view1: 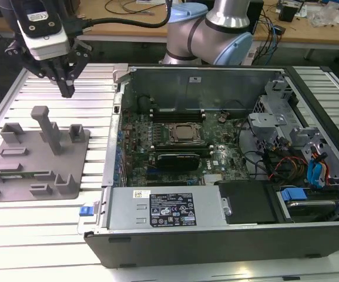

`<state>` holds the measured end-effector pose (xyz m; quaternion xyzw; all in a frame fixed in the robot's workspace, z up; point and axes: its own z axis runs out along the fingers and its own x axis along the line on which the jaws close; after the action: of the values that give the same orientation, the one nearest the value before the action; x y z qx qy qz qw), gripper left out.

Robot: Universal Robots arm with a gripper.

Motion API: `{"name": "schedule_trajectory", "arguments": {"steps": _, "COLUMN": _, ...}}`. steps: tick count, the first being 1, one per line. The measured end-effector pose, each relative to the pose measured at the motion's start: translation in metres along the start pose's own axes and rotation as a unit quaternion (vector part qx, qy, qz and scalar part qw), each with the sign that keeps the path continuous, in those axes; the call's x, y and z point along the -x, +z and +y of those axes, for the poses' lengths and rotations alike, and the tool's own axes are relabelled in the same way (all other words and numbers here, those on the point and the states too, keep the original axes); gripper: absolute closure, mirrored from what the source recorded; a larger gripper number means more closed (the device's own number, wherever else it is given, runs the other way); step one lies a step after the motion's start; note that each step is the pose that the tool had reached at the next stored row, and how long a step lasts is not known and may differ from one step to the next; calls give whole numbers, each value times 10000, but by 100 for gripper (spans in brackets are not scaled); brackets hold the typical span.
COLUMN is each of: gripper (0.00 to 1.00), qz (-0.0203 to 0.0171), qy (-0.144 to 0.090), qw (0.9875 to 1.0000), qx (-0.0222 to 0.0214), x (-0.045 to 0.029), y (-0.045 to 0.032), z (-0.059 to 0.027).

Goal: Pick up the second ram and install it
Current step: 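Reach for the second ram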

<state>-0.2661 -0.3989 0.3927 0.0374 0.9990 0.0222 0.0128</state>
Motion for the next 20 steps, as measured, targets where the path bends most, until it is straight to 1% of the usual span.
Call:
{"name": "schedule_trajectory", "arguments": {"steps": 1, "gripper": 92, "qz": 0, "qy": 0, "qw": 10000, "qx": 0, "x": -35, "y": -1, "z": -3}}
{"name": "schedule_trajectory", "arguments": {"steps": 2, "gripper": 92, "qz": 0, "qy": 1, "qw": 10000, "qx": 0, "x": -115, "y": -3, "z": -8}}
{"name": "schedule_trajectory", "arguments": {"steps": 3, "gripper": 92, "qz": 0, "qy": 1, "qw": 10000, "qx": 0, "x": -154, "y": -3, "z": -11}}
{"name": "schedule_trajectory", "arguments": {"steps": 6, "gripper": 92, "qz": 0, "qy": 1, "qw": 10000, "qx": 0, "x": -319, "y": -7, "z": -24}}
{"name": "schedule_trajectory", "arguments": {"steps": 11, "gripper": 92, "qz": 0, "qy": 0, "qw": 10000, "qx": 0, "x": -513, "y": -11, "z": -38}}
{"name": "schedule_trajectory", "arguments": {"steps": 13, "gripper": 92, "qz": -1, "qy": 0, "qw": 10000, "qx": 0, "x": -551, "y": -11, "z": -41}}
{"name": "schedule_trajectory", "arguments": {"steps": 15, "gripper": 92, "qz": 0, "qy": 1, "qw": 10000, "qx": 0, "x": -605, "y": -13, "z": -45}}
{"name": "schedule_trajectory", "arguments": {"steps": 16, "gripper": 92, "qz": -1, "qy": 1, "qw": 10000, "qx": 0, "x": -643, "y": -13, "z": -48}}
{"name": "schedule_trajectory", "arguments": {"steps": 17, "gripper": 92, "qz": 0, "qy": 0, "qw": 10000, "qx": 0, "x": -707, "y": -15, "z": -53}}
{"name": "schedule_trajectory", "arguments": {"steps": 19, "gripper": 92, "qz": -1, "qy": 0, "qw": 10000, "qx": 0, "x": -787, "y": -15, "z": -59}}
{"name": "schedule_trajectory", "arguments": {"steps": 20, "gripper": 92, "qz": -1, "qy": 0, "qw": 10000, "qx": 0, "x": -838, "y": -16, "z": -62}}
